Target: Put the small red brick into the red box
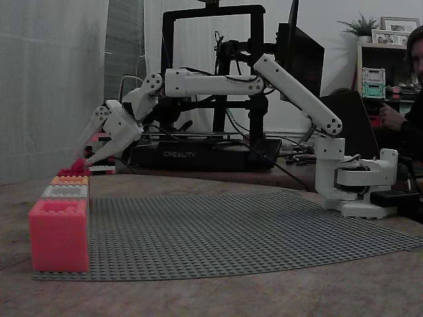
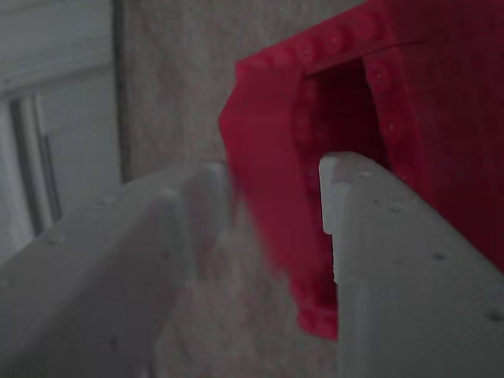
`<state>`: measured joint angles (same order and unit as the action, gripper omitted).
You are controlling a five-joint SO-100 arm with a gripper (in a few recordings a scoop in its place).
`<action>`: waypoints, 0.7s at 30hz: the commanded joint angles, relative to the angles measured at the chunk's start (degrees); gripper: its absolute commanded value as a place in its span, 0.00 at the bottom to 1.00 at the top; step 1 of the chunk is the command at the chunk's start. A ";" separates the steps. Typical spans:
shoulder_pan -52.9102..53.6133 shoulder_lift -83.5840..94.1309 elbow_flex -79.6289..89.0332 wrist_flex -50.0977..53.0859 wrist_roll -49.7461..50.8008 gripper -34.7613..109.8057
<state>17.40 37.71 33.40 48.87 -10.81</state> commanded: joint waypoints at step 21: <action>-5.80 32.26 19.86 3.69 0.09 0.24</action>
<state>13.89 50.71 44.12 53.26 -10.46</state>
